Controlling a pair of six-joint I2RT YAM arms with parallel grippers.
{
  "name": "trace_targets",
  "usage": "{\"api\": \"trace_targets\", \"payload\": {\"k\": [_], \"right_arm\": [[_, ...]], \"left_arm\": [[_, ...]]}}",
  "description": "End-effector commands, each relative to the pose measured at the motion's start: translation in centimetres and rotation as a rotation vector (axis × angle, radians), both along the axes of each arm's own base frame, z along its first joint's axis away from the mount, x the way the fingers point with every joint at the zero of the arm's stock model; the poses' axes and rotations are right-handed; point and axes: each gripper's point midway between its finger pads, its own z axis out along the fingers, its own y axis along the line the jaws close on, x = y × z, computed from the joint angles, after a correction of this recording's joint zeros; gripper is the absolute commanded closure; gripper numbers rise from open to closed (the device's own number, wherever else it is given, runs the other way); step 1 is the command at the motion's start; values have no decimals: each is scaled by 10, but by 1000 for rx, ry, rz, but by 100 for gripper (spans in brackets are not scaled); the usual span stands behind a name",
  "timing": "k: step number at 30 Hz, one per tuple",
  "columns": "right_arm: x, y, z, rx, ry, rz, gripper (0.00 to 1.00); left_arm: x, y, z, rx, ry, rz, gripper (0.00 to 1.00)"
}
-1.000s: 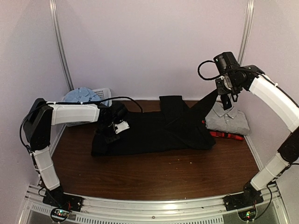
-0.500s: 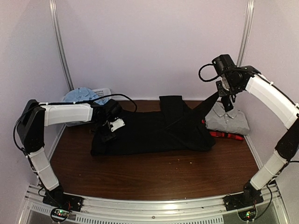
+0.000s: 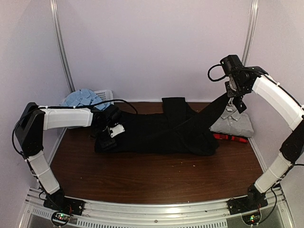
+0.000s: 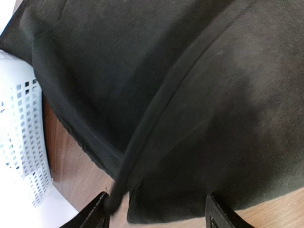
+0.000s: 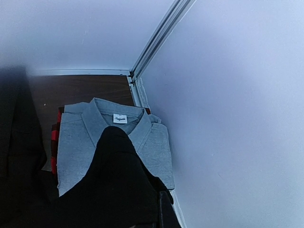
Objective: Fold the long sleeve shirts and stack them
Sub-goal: Fold the flattened shirt at the center of the board.
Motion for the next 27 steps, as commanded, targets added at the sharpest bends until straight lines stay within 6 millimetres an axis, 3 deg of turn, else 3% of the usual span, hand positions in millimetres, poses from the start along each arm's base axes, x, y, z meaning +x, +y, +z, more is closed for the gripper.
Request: {"api": "trace_targets", "payload": {"k": [1,8,16,21,24,27], "right_arm": [[0,-2,0,15,-15,-12,100],[7,17,-16,84,11,67,100],[20,42,-29,78,39,120,100],[28,59,-30,57,49,143,99],[29,64,-23,52,38,149,99],[29,64,-17,51,26,147,99]], "left_arm": [[17,8,19,-15,-95,52,30],[14,5,17,-45,-58,49,31],[14,1,13,-108,-77,120,39],[17,20,-9,-34,-104,251,41],[10,35,-22,13,-110,331,43],[0,37,-26,-19,-96,379,48]]}}
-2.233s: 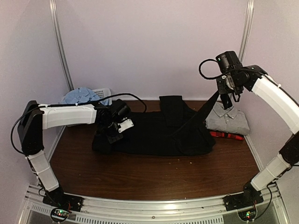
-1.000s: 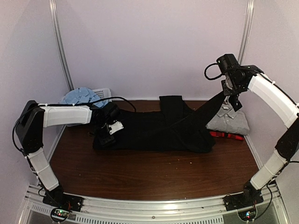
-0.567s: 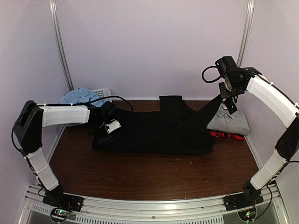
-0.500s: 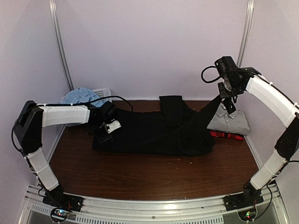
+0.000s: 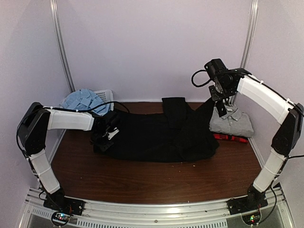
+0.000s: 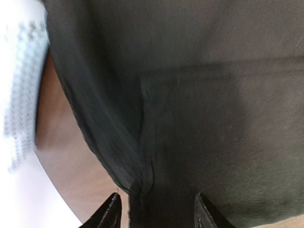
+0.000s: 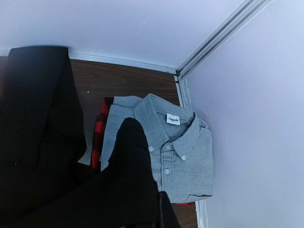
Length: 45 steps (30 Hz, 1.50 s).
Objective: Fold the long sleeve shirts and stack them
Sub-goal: Fold the flattened shirt at the center of the board.
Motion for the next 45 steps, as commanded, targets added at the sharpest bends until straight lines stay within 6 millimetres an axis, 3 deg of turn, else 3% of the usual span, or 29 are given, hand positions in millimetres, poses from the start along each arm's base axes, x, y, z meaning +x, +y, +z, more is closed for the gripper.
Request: {"api": "trace_targets", "payload": {"k": [1,4,8,17,23,27,30,33,42,45], "right_arm": [[-1,-1,27,0,-63,-11,99],[2,0,27,-11,-60,-14,99],[8,1,30,-21,-63,-20,99],[25,15,36,-59,-60,-14,96],[39,54,27,-75,-52,56,94],[53,97,6,-90,-37,134,95],[58,142,-9,-115,-43,212,96],[64,168,-12,-164,-84,222,96],[85,197,-28,-252,-169,220,92],[90,201,-41,-282,-159,222,76]], "left_arm": [[-13,12,-11,-28,-6,126,49],[-26,12,-18,-62,35,136,53],[-43,27,-26,-32,54,171,55],[-43,42,-16,4,-16,262,61],[-34,50,-1,19,-104,329,67],[-14,41,33,-59,-219,354,62],[1,31,61,-148,-311,365,57],[8,21,76,-228,-351,362,56],[13,1,57,-327,-309,351,54],[13,-2,49,-332,-295,351,53]]}}
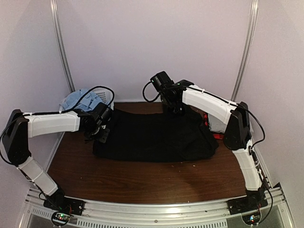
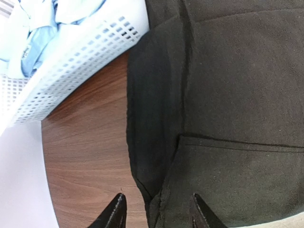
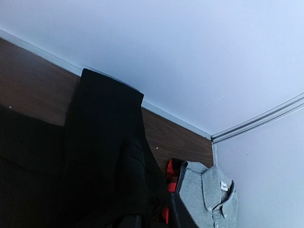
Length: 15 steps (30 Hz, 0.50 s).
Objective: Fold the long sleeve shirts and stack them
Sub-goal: Fold the flattened shirt at the center of the board.
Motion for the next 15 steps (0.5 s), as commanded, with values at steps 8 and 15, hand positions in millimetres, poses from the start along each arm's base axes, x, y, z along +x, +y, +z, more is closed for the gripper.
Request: {"api": "trace_targets", "payload": {"k": [8,15], "right_arm": [[-1,-13,16,33,-57,-50,14],[-37,-27,45,206,-50,14,0]], "left_arm": [[8,-11,-20,-57,2,6,48],[11,-14,-27,-61,10,-4,47]]}}
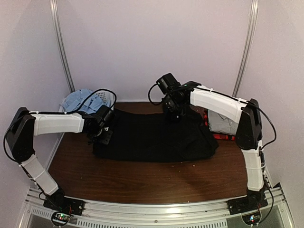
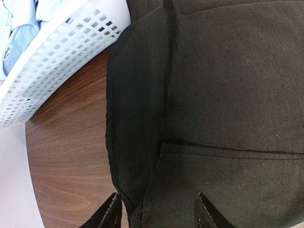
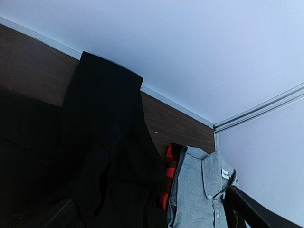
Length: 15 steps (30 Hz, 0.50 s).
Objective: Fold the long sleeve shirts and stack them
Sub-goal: Fold the flattened shirt at the center of the board.
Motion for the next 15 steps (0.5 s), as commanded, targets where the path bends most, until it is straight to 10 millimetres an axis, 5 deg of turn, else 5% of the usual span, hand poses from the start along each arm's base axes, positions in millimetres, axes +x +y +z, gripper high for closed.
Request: {"api": "trace_targets", "payload": {"k": [1,6,12,15], "right_arm": [[-24,-8,51,202,-63,41,0],[-20,19,30,285,20,184,2],[16,54,-39,379,250,224,2],[15,56,-49,410,273,215,3]], "left_arm": [[6,-5,-6,-31,-13,4,47],[8,-9,-7,-42,-5,-11,47],[4,-11,-6,-64,3,-24,47],[3,-13,-3,-79,-1,-29,46]]}}
